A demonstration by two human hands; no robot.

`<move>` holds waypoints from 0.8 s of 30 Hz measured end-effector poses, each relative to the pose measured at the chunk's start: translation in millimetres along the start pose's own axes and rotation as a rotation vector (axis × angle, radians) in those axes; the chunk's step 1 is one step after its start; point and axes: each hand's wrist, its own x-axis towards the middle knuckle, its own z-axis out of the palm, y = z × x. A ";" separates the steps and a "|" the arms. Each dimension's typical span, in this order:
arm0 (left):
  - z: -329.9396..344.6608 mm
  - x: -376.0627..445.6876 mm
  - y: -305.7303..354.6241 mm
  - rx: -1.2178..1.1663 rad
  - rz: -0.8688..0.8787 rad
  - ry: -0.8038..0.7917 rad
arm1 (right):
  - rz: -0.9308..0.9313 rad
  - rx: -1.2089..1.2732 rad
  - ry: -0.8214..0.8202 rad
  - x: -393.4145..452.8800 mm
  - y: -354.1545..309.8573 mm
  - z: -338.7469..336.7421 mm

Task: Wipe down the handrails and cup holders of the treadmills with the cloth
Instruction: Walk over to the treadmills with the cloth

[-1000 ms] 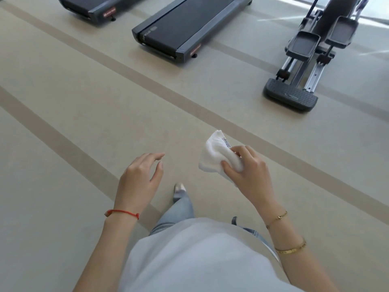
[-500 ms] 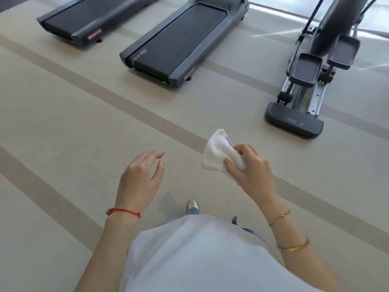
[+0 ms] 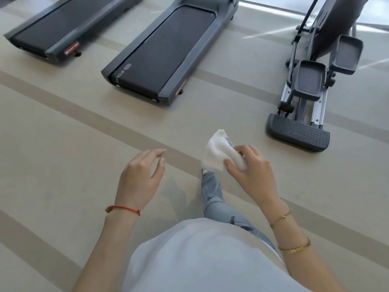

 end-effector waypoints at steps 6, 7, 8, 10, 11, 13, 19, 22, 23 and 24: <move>14.8 136.3 1.9 0.003 -0.015 0.031 | -0.010 0.013 -0.001 142.3 16.9 10.4; 16.1 160.7 3.2 -0.001 -0.019 0.041 | -0.013 0.017 -0.007 168.5 18.6 10.4; 17.1 184.4 4.8 -0.005 -0.022 0.048 | -0.021 0.019 -0.010 194.0 19.7 10.4; 19.8 231.9 7.3 -0.004 -0.015 0.062 | -0.038 0.016 -0.013 244.7 21.9 10.3; 21.2 254.3 7.7 -0.001 -0.009 0.067 | -0.043 0.014 -0.016 268.2 23.1 10.5; 23.4 295.8 8.1 -0.005 -0.007 0.074 | -0.047 0.018 -0.021 312.1 24.7 11.7; 34.0 398.5 -2.5 -0.021 -0.025 0.068 | -0.069 0.029 -0.040 421.5 31.9 29.7; 46.0 452.9 -12.4 -0.033 -0.024 0.044 | -0.060 0.033 -0.037 472.9 40.5 45.7; 50.2 472.5 -16.3 -0.035 -0.024 0.038 | -0.057 0.031 -0.035 490.7 43.4 51.8; 54.1 492.7 -20.4 -0.035 -0.019 0.037 | -0.053 0.029 -0.031 508.5 46.2 58.0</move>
